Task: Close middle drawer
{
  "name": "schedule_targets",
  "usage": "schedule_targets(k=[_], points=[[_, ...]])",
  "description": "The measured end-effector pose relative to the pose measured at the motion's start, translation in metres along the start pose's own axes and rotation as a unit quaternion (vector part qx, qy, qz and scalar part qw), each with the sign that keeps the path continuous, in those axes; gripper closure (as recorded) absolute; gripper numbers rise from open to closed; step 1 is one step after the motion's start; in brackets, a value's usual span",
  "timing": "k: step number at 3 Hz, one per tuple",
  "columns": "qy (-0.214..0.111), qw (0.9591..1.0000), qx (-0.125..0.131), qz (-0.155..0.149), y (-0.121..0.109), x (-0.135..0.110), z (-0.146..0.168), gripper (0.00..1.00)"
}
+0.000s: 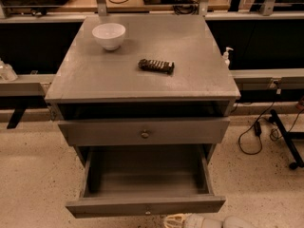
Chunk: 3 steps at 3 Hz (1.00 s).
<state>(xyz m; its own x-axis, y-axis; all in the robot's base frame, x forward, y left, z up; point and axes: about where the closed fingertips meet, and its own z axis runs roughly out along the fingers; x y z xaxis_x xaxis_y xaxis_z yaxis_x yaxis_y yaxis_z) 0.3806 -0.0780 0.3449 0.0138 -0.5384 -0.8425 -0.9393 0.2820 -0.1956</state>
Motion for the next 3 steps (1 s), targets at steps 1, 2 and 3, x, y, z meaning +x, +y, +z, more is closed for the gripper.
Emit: schedule_targets(k=[1, 2, 3], points=[[-0.042, 0.9954, -0.067, -0.055, -0.012, 0.008, 0.023, 1.00], [-0.051, 0.9932, -0.081, -0.066, -0.015, 0.005, 0.024, 1.00], [-0.062, 0.9895, -0.097, -0.088, -0.034, -0.001, 0.027, 1.00]])
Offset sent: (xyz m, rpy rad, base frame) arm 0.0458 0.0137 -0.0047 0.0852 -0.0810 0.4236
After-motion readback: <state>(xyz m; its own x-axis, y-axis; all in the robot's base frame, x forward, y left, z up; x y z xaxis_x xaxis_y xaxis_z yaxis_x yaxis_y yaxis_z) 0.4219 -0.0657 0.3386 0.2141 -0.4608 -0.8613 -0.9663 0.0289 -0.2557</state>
